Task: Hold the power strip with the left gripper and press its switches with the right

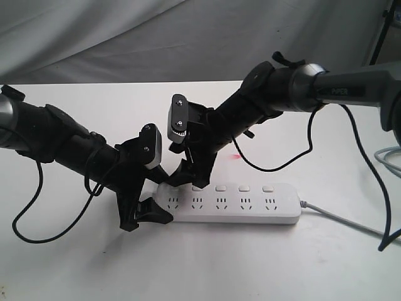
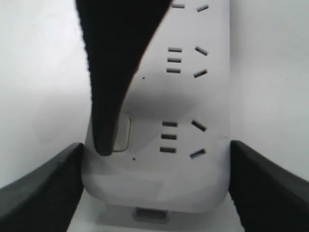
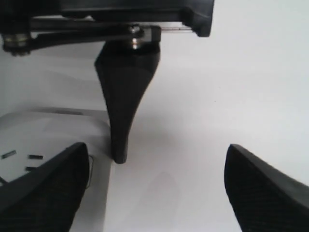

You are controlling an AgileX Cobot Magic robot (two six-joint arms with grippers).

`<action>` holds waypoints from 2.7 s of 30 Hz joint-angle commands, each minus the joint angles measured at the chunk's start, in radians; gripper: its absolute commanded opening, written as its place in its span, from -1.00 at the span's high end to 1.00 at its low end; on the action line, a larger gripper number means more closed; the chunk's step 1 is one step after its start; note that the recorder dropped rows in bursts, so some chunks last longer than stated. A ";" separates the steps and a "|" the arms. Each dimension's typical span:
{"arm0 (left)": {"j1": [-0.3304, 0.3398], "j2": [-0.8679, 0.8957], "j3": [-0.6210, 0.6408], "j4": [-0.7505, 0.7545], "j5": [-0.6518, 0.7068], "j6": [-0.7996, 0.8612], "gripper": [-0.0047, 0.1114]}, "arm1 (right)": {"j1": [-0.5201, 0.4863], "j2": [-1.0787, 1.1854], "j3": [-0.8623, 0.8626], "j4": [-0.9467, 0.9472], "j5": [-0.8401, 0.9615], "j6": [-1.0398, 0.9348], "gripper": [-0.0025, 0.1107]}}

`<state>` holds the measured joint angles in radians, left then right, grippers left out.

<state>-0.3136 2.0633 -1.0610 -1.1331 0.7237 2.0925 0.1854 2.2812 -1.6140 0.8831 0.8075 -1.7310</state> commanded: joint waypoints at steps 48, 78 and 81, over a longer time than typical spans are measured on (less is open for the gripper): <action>-0.005 0.002 -0.004 0.001 -0.014 0.001 0.92 | 0.002 -0.090 0.071 -0.002 -0.012 0.011 -0.30; -0.005 0.002 -0.004 0.013 -0.014 0.001 0.92 | -0.035 -0.101 0.071 -0.098 0.010 0.086 -0.30; -0.005 0.002 -0.004 0.013 -0.014 0.001 0.92 | -0.037 -0.101 0.071 -0.128 0.017 0.098 -0.30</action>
<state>-0.3136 2.0633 -1.0610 -1.1294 0.7218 2.0907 0.1551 2.1925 -1.5458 0.7814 0.8036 -1.6451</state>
